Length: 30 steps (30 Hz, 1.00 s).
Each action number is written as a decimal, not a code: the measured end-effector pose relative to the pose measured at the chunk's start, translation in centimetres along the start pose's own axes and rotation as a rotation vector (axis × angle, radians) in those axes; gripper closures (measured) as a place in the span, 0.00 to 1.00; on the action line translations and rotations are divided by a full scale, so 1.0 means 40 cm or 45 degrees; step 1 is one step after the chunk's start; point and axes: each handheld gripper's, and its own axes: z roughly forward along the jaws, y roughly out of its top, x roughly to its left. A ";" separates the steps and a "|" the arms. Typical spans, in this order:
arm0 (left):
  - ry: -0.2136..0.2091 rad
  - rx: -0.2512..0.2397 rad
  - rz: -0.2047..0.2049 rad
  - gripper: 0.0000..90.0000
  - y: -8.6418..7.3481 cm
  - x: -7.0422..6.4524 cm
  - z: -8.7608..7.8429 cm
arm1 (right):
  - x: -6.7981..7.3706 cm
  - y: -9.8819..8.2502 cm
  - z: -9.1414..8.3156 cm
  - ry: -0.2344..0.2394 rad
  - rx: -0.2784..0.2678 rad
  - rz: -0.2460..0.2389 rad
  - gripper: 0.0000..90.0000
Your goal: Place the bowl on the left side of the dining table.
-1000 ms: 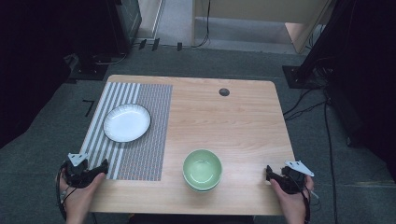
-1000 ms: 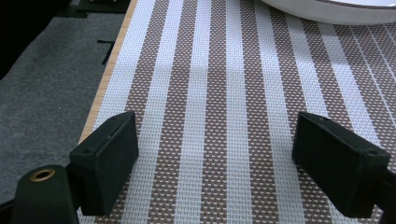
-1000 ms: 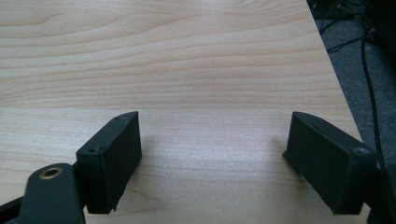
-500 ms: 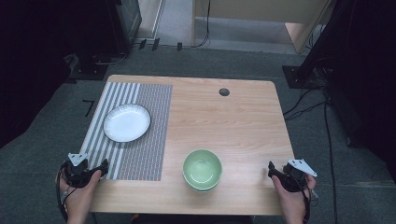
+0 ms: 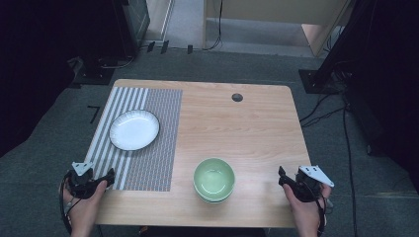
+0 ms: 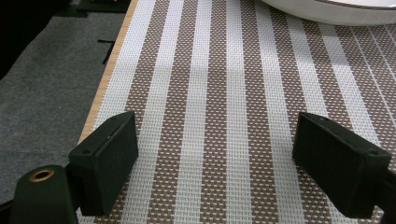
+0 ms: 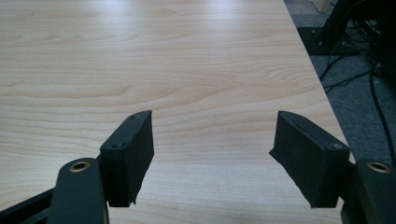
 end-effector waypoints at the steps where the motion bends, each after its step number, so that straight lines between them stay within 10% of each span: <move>1: 0.000 0.000 0.000 0.15 0.000 0.000 0.000 | 0.003 0.001 -0.002 0.005 -0.003 -0.001 0.33; 30: 0.000 0.000 0.001 0.15 0.000 0.000 0.000 | 0.104 0.039 -0.059 0.179 -0.067 -0.076 0.34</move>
